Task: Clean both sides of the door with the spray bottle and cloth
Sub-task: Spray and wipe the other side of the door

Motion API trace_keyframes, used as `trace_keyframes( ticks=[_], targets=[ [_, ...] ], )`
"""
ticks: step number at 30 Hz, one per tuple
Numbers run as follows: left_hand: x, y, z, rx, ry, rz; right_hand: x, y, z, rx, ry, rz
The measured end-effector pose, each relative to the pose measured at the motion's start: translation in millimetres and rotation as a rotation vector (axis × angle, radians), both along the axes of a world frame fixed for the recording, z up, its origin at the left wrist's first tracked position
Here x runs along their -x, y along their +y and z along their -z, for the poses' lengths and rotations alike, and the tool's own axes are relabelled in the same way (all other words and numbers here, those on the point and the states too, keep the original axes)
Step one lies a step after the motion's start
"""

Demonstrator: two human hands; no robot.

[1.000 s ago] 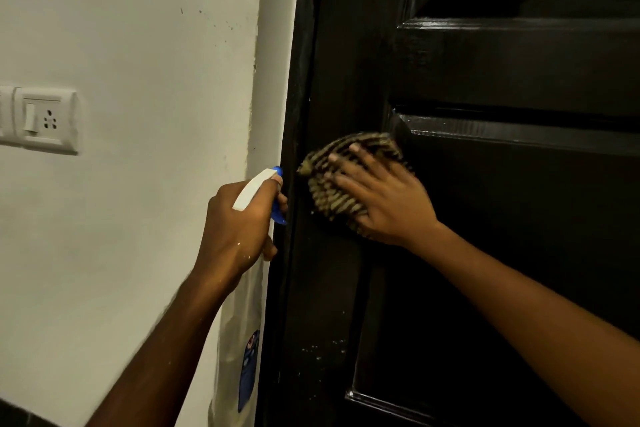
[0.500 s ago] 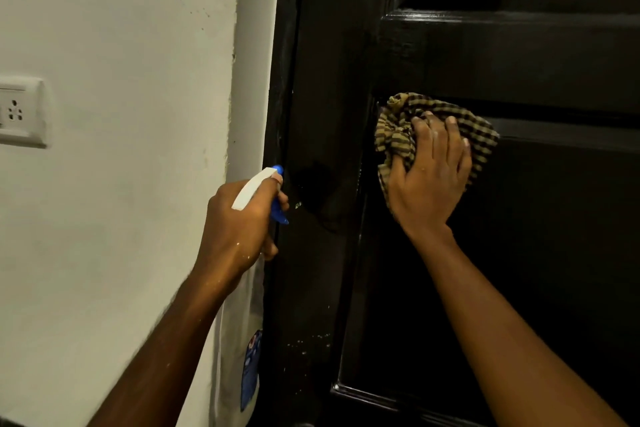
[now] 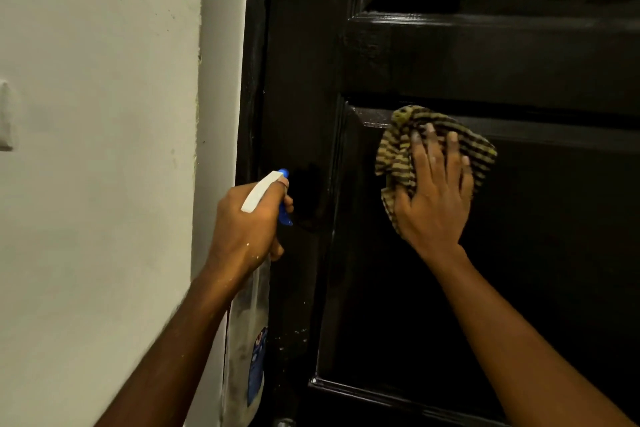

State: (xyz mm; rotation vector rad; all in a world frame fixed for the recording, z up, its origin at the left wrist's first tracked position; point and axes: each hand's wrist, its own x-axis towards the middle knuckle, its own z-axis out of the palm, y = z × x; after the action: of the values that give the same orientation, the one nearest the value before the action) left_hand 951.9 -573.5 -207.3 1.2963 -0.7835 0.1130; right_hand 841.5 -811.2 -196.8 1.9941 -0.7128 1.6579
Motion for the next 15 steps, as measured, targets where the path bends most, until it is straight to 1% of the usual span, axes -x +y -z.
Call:
trace_keyframes(
  ticks=[1, 2, 3, 4, 7, 8, 9, 11, 15],
  targets=[
    [4.1, -0.8, -0.2, -0.001, 0.001, 0.004, 1.9, 1.0, 2.5, -0.055, -0.047, 0.025],
    [8.3, -1.0, 0.2, 0.002, 0.002, 0.005, 2.6, 1.8, 5.0, -0.075, -0.048, 0.052],
    [12.7, -1.1, 0.9, 0.006, 0.001, 0.004, 2.5, 0.8, 8.6, -0.052, 0.002, 0.072],
    [17.8, -0.8, 1.9, 0.007, 0.000, 0.002, 3.6, -2.4, 13.3, 0.011, 0.098, 0.081],
    [33.5, 1.0, 8.2, 0.024, 0.001, 0.007, 18.8, -20.8, 26.4, 0.326, 0.450, 0.080],
    [39.5, 1.5, 11.0, 0.024, -0.004, -0.003, 25.5, -26.0, 28.1, 0.391, 0.531, 0.075],
    [44.7, 1.7, 14.4, 0.019, -0.013, -0.019, 31.0, -29.3, 28.6, 0.416, 0.570, 0.068],
    [51.1, 1.1, 21.8, 0.013, -0.011, -0.031, 38.0, -30.8, 29.5, 0.374, 0.537, 0.047],
    [52.2, 6.4, 36.1, -0.020, 0.025, -0.031, 38.0, -26.5, 40.0, 0.218, 0.369, 0.040]
  ],
)
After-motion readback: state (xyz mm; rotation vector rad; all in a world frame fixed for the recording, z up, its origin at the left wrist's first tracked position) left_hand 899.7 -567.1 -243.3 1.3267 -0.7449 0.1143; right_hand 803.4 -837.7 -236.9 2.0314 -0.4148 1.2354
